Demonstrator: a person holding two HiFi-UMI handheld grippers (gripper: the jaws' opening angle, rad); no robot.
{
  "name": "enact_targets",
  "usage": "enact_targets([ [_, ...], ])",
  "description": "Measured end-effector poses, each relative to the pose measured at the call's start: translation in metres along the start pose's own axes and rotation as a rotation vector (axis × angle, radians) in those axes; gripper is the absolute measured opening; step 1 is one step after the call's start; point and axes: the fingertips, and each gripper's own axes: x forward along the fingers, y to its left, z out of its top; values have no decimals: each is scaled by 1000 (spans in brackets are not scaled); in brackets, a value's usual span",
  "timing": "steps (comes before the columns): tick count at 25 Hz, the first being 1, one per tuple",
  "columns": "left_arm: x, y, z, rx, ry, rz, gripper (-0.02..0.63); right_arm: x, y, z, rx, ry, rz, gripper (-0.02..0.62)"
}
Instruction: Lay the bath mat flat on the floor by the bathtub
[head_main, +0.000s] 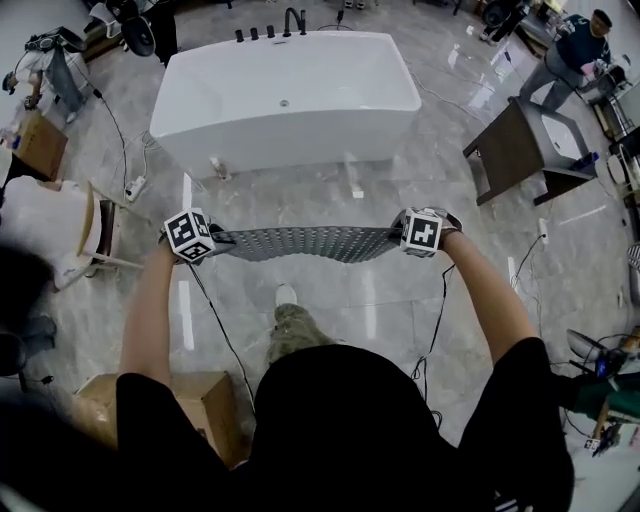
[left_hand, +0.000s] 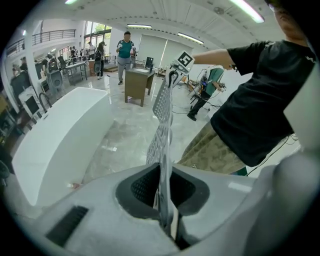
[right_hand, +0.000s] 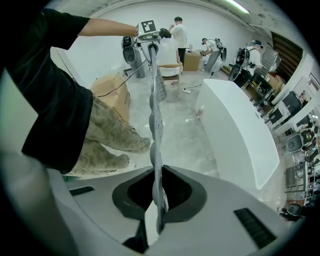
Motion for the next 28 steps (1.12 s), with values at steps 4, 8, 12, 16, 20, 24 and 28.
enact_targets([
  [4,-12,41,-9,3,-16,2,29,4,-40,23,1,18,12,25],
  [8,-23,80,-21,12,-27,-16,29,7,-73,46,19,33,-5,25],
  [12,-41,128,-33,21,-38,-2,29,16,-103,79,17,25,-10,25],
  [16,-52,161,-36,43,-51,0,29,19,-122,95,61,19,-22,25],
  [20,-62,187,-42,62,-46,11,29,25,-139,108,113,16,-34,25],
  [24,-64,207,-50,54,-47,21,29,34,-157,118,142,8,-35,25],
  [28,-60,226,-53,24,-62,34,29,45,-176,120,144,5,-33,25],
])
